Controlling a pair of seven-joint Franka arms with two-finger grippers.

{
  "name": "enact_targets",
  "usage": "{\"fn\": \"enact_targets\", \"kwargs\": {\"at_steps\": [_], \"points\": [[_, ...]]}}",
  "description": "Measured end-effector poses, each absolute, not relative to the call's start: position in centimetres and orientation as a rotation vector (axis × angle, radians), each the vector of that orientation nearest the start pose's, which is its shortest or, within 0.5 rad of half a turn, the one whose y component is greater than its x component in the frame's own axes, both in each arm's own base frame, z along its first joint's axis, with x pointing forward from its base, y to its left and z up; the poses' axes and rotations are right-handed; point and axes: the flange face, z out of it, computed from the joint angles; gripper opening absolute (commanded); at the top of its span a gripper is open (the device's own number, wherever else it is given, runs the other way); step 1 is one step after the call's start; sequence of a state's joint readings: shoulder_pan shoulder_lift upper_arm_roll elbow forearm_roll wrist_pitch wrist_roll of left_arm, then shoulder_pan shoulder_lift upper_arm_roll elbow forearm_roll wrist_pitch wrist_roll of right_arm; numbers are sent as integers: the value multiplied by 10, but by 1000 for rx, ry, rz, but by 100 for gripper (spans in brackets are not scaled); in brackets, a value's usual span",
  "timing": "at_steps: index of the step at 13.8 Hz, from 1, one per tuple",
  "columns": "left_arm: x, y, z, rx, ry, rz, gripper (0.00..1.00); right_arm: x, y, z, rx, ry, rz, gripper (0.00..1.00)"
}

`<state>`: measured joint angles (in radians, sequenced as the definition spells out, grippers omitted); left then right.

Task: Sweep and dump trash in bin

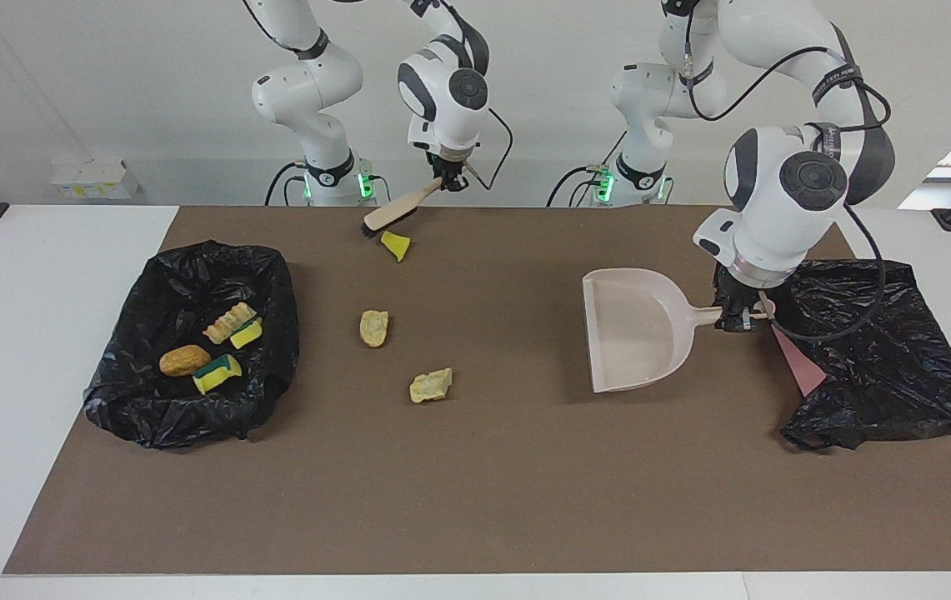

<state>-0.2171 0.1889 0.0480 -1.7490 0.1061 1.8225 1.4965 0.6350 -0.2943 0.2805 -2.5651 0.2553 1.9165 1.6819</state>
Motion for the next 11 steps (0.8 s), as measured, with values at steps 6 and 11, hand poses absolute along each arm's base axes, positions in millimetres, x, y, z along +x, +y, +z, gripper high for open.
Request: {"fn": "enact_targets", "kwargs": {"at_steps": [6, 11], "points": [[554, -106, 417, -1987, 2374, 166, 0, 248, 308, 338, -2913, 1454, 278, 0], [532, -133, 397, -2000, 2352, 140, 0, 334, 286, 331, -2820, 1306, 223, 0]]}}
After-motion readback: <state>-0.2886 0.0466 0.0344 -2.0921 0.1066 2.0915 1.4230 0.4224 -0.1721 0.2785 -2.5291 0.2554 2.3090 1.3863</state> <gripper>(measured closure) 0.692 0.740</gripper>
